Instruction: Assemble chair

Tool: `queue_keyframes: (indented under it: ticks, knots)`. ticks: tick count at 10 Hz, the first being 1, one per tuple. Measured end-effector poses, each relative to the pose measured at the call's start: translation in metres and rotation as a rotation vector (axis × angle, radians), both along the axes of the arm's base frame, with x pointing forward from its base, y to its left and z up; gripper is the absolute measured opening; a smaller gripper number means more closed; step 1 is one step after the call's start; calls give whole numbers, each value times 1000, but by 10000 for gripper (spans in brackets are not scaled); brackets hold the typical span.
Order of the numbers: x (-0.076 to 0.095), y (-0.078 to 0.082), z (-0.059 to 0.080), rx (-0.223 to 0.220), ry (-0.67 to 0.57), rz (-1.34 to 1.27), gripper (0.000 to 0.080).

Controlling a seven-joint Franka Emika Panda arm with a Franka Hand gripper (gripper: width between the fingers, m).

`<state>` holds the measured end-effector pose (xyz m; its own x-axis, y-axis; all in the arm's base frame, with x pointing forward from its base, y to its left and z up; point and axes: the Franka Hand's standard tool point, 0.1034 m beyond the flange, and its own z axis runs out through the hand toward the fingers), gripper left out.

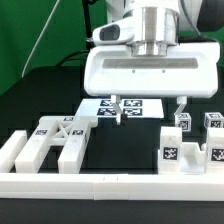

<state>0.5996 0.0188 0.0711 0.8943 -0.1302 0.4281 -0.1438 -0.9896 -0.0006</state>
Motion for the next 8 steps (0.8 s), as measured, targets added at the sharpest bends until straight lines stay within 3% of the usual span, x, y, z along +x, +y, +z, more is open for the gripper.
queue_keyframes:
  ticks: [3,5,8]
  knots:
    - [5,17,-24,-2,16,16,649]
    - [4,18,-41,-15,21,22,649]
    - [4,21,-50,-16,30,27,649]
